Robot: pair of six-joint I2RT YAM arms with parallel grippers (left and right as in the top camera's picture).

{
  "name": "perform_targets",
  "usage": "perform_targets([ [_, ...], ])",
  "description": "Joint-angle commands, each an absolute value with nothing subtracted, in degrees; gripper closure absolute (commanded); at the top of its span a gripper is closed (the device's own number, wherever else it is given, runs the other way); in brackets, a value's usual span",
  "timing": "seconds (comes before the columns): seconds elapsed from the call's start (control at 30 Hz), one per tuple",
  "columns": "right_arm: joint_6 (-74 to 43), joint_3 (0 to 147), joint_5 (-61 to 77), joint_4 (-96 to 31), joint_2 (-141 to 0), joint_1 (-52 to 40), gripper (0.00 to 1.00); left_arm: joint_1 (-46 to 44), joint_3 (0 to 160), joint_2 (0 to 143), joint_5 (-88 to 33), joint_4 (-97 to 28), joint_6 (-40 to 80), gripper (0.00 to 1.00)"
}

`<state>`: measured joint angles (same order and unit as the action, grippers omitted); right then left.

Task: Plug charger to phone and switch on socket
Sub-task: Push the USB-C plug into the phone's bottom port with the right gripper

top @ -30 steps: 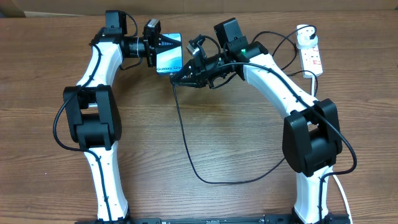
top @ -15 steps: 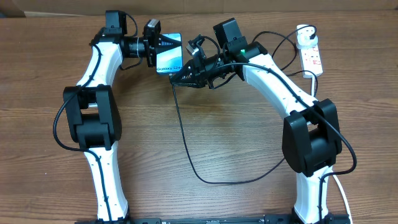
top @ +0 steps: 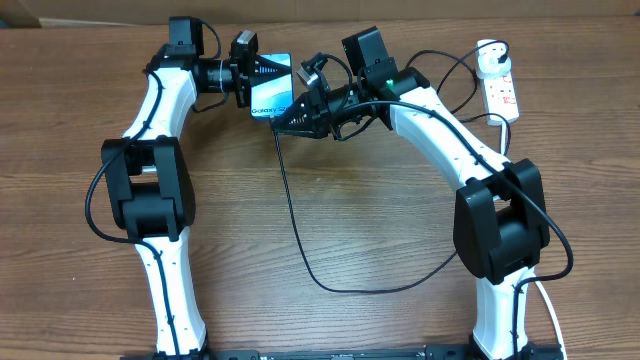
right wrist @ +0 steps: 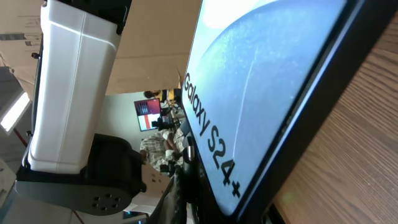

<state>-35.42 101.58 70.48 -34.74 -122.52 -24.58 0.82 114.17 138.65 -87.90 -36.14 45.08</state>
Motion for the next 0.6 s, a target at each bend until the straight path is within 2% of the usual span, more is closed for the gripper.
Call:
perform_targets([
  [0.0, -35.97, 101.19, 70.78, -35.16, -121.51, -24.75, 0.96, 0.62, 115.77, 135.96, -90.63, -35.90, 45.43, 0.96],
  [0.57, -34.48, 101.19, 70.54, -37.56, -121.51, -24.82, 0.96, 0.60, 115.77, 135.96, -90.63, -35.68, 45.43, 0.96],
])
